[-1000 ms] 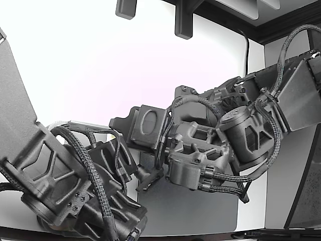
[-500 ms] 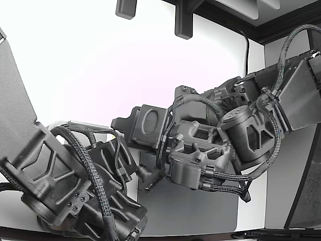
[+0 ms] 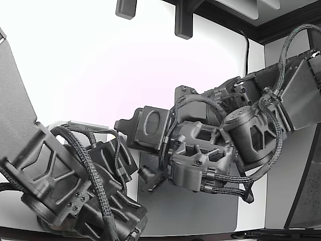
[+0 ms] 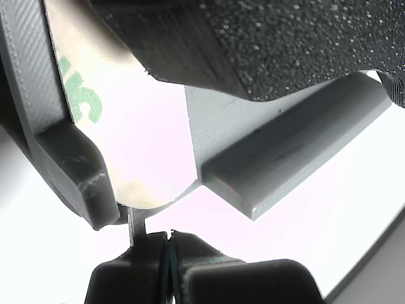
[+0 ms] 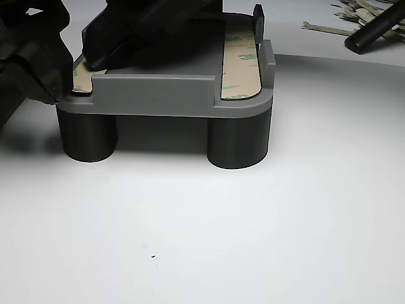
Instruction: Peel off protective film from adhesive tape.
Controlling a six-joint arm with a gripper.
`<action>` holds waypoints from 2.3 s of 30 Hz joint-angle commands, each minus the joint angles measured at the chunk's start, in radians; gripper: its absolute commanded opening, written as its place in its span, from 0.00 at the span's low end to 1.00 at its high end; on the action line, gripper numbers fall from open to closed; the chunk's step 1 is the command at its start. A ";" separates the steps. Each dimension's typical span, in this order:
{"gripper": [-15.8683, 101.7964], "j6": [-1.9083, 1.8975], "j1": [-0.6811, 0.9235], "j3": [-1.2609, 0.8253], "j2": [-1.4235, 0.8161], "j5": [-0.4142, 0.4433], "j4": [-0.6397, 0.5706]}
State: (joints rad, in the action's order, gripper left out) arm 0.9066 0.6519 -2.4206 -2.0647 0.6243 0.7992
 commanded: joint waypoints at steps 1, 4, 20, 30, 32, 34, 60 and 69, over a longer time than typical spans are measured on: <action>0.04 -0.005 -0.003 0.037 -0.021 -0.002 0.005; 0.04 -0.008 0.000 0.038 -0.020 0.002 0.006; 0.04 0.014 0.002 0.009 -0.012 0.037 -0.067; 0.04 0.021 0.002 0.006 -0.011 0.040 -0.083; 0.04 0.021 0.002 0.009 -0.009 0.037 -0.078; 0.04 0.018 0.002 0.015 -0.009 0.034 -0.071; 0.04 0.006 0.020 0.058 0.025 0.023 -0.031; 0.04 0.000 0.020 0.067 0.044 0.017 -0.018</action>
State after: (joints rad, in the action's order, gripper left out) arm 0.9081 0.6780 -2.3823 -2.0064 0.6427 0.7808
